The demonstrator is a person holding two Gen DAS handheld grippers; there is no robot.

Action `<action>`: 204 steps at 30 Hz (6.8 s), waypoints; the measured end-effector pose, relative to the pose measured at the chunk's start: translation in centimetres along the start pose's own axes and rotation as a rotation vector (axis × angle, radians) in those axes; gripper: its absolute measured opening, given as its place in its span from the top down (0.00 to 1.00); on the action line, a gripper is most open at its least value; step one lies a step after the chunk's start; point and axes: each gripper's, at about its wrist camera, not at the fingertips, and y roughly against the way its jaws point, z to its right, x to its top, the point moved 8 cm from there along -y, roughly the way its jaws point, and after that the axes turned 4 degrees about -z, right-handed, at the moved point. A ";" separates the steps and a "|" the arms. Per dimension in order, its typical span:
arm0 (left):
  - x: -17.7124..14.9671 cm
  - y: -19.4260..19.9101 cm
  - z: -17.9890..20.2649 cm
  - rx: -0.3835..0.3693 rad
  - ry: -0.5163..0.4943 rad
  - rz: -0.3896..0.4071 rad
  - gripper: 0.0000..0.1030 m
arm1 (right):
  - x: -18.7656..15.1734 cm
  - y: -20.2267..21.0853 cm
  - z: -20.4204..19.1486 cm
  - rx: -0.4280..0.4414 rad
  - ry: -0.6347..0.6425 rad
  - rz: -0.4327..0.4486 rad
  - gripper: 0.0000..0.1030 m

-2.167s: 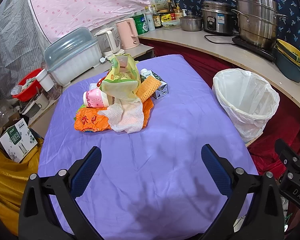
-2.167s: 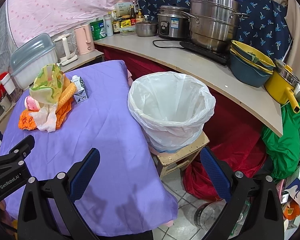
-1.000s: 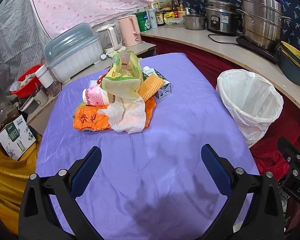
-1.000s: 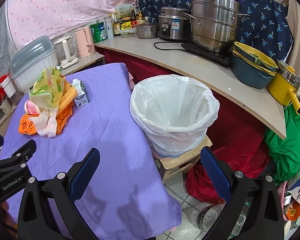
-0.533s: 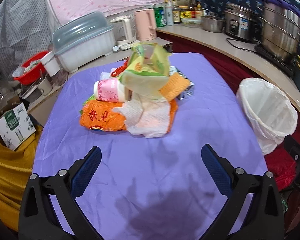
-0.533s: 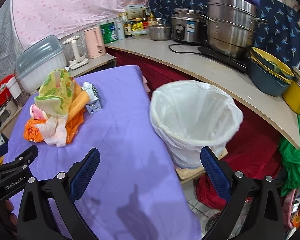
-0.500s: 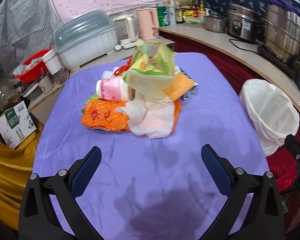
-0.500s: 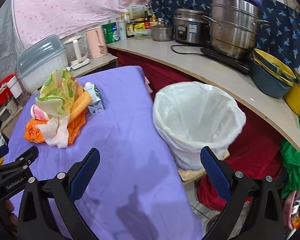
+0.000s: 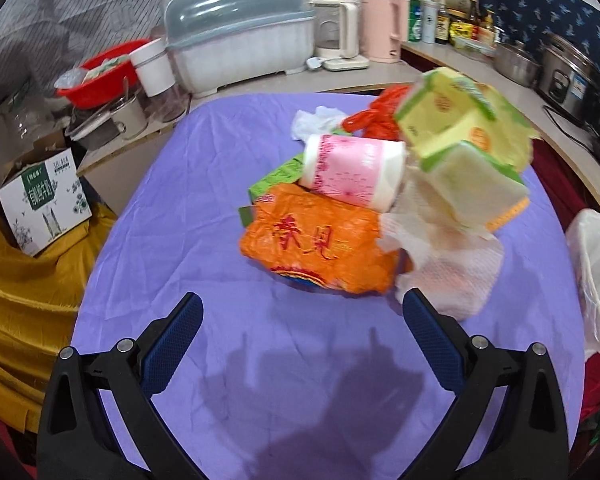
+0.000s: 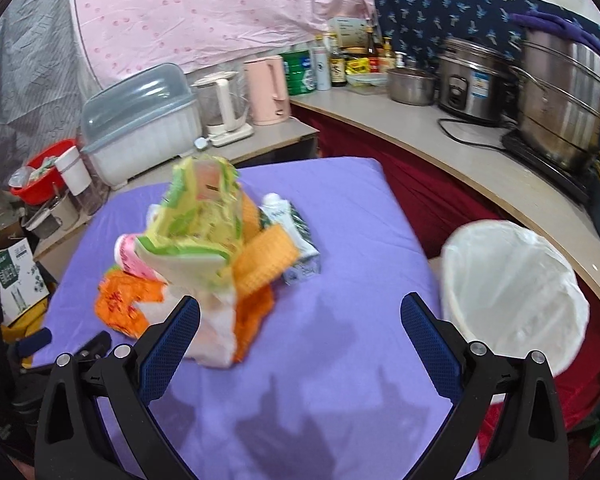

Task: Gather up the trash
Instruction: 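Reach the right gripper to the yellow-green snack bag and grasp it, then carry the snack bag over the white bin and open the right gripper, then move the right gripper back to the pile and grasp the white tissue, then grasp the pink paper cup with the left gripper while the right gripper lifts the tissue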

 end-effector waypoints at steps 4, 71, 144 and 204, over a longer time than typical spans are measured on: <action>0.7 -1.7 -1.4 -0.003 0.028 -0.017 0.07 | 2.0 -1.6 -2.8 0.020 0.034 0.020 0.07; 3.3 14.1 20.1 -0.398 -0.324 0.252 0.82 | 1.5 7.9 24.3 -0.205 -0.373 0.158 0.98; 2.9 2.7 10.8 -0.184 -0.127 0.107 0.14 | -3.0 1.4 10.4 0.072 -0.236 0.012 0.42; 2.8 -3.4 3.4 -0.166 -0.027 0.001 0.20 | -3.0 -4.7 -3.9 0.255 -0.059 -0.105 0.98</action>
